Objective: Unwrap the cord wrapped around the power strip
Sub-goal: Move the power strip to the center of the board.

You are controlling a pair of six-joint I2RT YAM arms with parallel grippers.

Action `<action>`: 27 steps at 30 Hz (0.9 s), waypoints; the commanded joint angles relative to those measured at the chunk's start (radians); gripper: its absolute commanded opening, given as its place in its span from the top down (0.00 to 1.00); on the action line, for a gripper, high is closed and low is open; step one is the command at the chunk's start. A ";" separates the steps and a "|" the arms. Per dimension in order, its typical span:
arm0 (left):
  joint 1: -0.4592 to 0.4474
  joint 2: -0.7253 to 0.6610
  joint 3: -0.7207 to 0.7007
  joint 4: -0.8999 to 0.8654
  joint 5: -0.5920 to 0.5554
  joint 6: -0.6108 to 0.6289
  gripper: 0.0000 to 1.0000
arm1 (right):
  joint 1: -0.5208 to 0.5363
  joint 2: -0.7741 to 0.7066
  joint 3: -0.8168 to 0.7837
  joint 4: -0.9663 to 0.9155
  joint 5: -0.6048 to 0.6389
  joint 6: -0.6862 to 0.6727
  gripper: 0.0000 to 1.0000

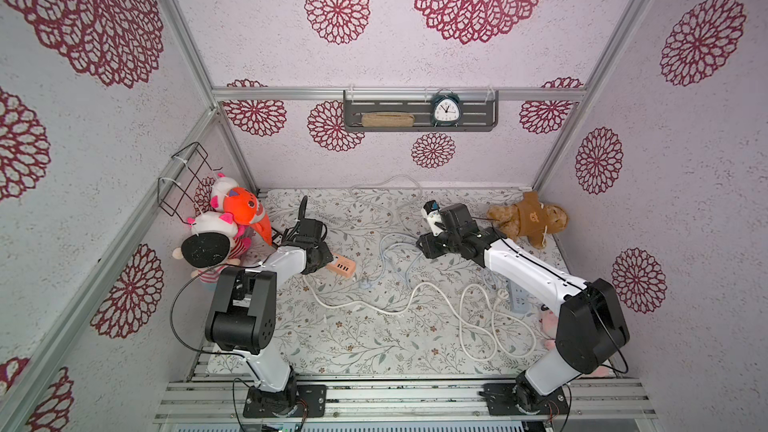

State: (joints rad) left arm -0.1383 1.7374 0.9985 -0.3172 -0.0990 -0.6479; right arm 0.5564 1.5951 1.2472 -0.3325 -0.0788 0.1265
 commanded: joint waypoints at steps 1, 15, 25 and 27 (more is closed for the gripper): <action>0.011 0.080 -0.022 -0.008 0.004 -0.011 1.00 | -0.008 -0.046 -0.009 0.015 0.011 0.018 0.46; 0.046 0.134 0.026 0.031 0.058 -0.021 0.92 | -0.037 -0.081 -0.038 0.012 0.017 0.032 0.45; 0.038 0.028 0.071 0.020 0.065 0.034 0.62 | -0.106 -0.105 -0.057 -0.013 0.023 0.034 0.39; 0.037 0.024 0.086 0.019 0.063 0.043 0.58 | -0.120 -0.122 -0.064 -0.033 0.029 0.036 0.38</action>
State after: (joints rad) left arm -0.0967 1.7935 1.0588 -0.2661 -0.0360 -0.6353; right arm 0.4534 1.5352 1.1858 -0.3355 -0.0738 0.1513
